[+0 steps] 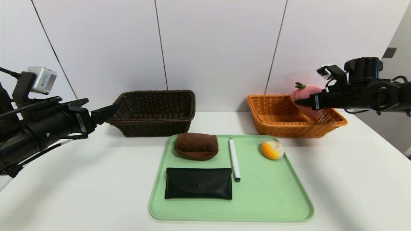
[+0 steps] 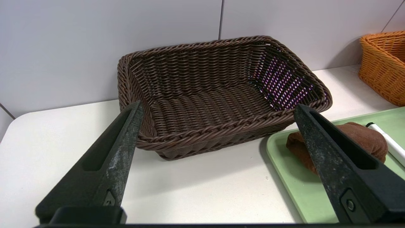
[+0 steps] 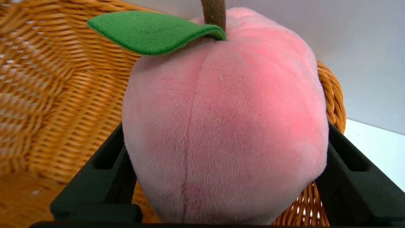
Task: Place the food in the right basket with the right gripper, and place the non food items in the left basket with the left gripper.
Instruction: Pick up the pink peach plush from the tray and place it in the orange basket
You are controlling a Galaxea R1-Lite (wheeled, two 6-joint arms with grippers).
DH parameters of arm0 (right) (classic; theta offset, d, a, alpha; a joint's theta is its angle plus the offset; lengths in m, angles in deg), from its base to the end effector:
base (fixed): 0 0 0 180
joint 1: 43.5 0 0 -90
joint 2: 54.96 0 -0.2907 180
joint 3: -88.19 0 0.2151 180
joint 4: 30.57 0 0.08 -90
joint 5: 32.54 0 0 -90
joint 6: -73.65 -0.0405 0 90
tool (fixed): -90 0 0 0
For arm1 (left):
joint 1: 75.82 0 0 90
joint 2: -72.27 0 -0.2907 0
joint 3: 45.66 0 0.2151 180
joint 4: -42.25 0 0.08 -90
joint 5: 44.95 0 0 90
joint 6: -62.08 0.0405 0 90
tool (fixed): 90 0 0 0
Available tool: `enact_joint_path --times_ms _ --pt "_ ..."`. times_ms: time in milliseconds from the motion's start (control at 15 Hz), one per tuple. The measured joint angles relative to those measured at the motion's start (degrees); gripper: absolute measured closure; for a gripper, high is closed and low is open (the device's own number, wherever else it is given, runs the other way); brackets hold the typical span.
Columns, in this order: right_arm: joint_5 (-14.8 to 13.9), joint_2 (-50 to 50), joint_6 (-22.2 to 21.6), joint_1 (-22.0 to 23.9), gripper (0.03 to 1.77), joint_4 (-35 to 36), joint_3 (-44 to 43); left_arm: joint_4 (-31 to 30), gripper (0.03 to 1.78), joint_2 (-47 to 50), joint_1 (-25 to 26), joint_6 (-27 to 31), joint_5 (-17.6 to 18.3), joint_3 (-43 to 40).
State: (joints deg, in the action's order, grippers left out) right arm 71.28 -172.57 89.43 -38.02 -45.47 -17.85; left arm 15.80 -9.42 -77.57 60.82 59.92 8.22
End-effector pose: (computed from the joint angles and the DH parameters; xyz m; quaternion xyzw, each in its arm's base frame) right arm 0.4511 -0.0336 0.1613 -0.0953 0.2139 0.1011 0.9669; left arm 0.2669 -0.0186 0.1845 -0.0122 0.0134 -0.1444 0.9894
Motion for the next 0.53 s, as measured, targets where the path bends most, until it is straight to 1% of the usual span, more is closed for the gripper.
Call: enact_joint_path --times_ms 200,533 --pt "0.1 5.0 0.1 -1.0 0.2 -2.9 3.0 0.0 0.12 0.2 0.0 -0.6 0.0 -0.1" --pt "-0.5 9.3 0.1 -1.5 0.15 -3.4 5.2 0.0 0.12 0.4 0.0 -0.6 0.1 -0.2"
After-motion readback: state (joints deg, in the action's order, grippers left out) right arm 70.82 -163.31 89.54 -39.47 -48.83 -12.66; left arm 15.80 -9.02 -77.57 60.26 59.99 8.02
